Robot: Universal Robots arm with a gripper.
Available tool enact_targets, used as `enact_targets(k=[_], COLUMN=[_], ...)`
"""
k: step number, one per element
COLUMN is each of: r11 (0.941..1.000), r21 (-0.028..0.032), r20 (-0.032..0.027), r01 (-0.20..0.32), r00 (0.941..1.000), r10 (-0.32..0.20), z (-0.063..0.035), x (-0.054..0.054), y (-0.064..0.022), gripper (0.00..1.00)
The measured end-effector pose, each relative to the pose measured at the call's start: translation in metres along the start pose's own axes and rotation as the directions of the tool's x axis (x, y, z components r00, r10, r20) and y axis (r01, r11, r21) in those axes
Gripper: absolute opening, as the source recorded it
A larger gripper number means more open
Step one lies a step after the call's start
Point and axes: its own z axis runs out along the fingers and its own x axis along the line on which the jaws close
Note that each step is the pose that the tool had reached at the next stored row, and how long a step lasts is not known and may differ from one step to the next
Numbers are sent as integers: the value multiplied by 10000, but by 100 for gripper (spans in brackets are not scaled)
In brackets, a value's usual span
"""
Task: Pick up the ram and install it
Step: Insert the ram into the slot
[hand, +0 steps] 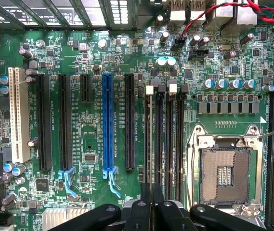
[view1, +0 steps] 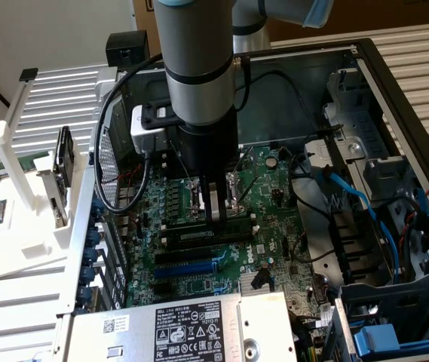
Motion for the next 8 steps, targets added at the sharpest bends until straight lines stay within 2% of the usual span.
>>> enact_targets(k=[2, 4, 8], r11=[10000, 10000, 10000], r21=[1, 0, 0], r20=[0, 0, 0], r01=[0, 0, 0], r00=[10000, 10000, 10000], r10=[0, 0, 0], z=[0, 0, 0], x=[0, 0, 0], y=[0, 0, 0], gripper=[13, 26, 26])
